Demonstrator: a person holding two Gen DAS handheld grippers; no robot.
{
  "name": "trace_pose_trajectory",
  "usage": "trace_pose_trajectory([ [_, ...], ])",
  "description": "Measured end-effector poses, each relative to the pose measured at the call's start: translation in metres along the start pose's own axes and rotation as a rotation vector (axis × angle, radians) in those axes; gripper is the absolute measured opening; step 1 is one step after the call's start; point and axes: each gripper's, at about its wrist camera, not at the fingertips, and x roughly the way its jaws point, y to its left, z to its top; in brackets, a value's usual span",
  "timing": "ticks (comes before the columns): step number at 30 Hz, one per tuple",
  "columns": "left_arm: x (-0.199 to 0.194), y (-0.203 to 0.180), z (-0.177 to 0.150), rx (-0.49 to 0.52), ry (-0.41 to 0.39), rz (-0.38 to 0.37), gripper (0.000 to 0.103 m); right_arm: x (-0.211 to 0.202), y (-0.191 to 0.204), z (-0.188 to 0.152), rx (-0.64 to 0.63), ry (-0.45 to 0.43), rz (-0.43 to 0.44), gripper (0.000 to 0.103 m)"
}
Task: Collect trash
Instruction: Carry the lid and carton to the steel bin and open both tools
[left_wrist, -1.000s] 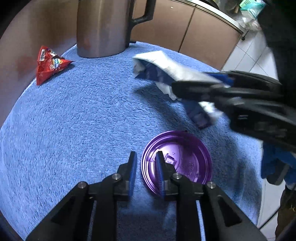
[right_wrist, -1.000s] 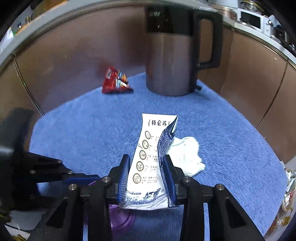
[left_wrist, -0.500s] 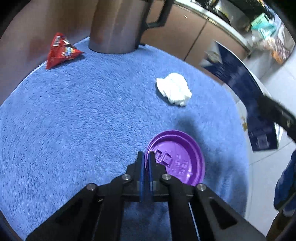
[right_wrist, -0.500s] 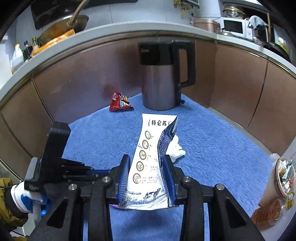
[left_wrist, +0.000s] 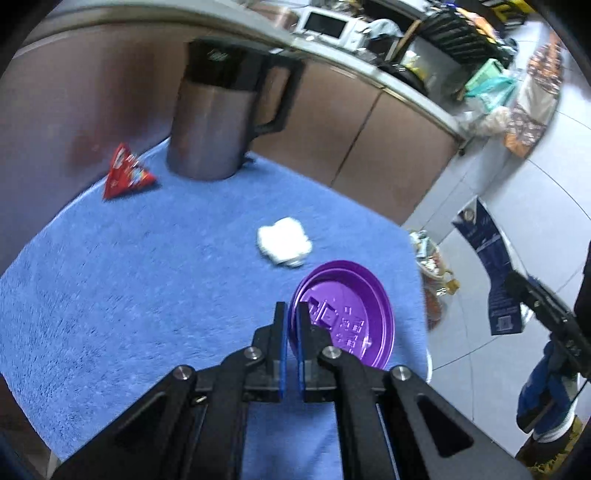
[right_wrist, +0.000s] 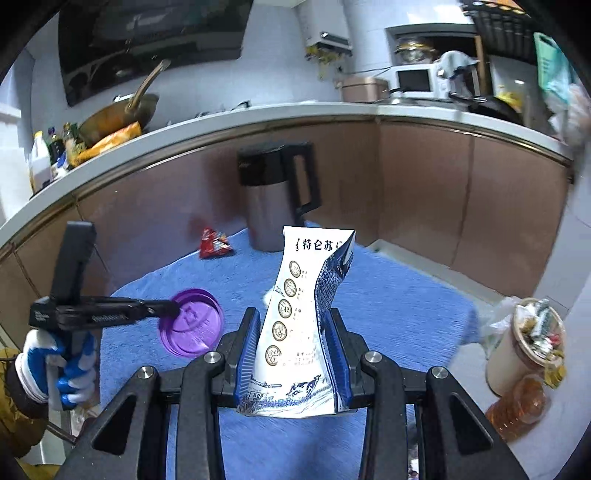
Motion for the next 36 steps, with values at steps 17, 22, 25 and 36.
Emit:
trace_pose_trajectory([
  [17,0.104,-0.218,-0.020,0.325,0.159,-0.117,0.004,-0.047,-0.153,-0.125,0.313,0.069,-0.195,0.034],
  [22,0.162,-0.268,-0.046,0.440,0.232,-0.067,0.004,-0.024,-0.196,-0.178,0.437,0.139,-0.205,0.034],
  [25,0.195,-0.287,-0.060,0.492,0.259,-0.021,0.004,-0.009,-0.215,-0.201,0.495,0.176,-0.205,0.035],
  [36,0.254,-0.296,-0.088,0.505,0.343,-0.085,0.008,0.015,-0.246,-0.247,0.567,0.241,-0.258,0.060],
])
